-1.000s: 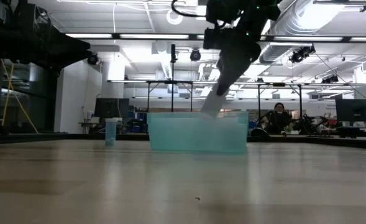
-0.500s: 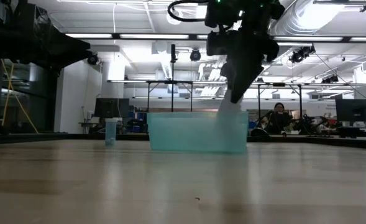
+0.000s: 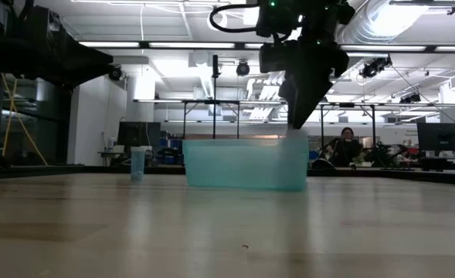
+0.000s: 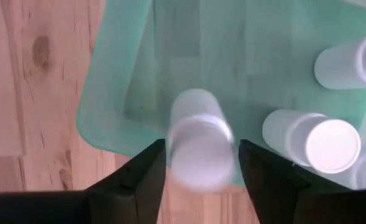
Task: Pick and place pill bottles into a basket
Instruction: Put the white pill bottle into the blue bin, then put the blue pill bottle into the blue bin
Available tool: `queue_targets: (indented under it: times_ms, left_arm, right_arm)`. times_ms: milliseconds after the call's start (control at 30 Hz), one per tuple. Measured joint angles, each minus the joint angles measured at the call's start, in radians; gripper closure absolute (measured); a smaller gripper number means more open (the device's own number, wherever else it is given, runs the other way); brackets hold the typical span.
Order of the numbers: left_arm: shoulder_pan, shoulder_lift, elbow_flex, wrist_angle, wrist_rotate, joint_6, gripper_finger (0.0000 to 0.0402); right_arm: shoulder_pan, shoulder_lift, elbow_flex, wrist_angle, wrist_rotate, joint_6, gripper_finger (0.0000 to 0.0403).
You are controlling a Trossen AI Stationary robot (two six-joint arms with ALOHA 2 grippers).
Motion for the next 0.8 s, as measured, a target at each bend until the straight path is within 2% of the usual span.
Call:
queue_targets:
  times_ms: [267, 433, 667, 800]
  left_arm:
    - [0.0, 0.0, 0.0, 0.0, -0.001, 0.0, 0.0218]
    - [0.0, 0.0, 0.0, 0.004, -0.001, 0.0, 0.0218]
    - [0.0, 0.0, 0.0, 0.003, -0.001, 0.0, 0.0218]
    - [0.0, 0.0, 0.0, 0.003, 0.002, -0.001, 0.0218]
  right_arm:
    - [-0.003, 0.0, 0.0, -0.002, 0.025, -0.001, 0.0213]
    - [-0.003, -0.001, 0.0, -0.005, 0.093, -0.012, 0.0213]
    - [0.003, -0.057, 0.0, 0.042, 0.036, -0.047, 0.0224]
    - [0.017, -0.15, -0.051, 0.158, 0.023, -0.071, 0.0239]
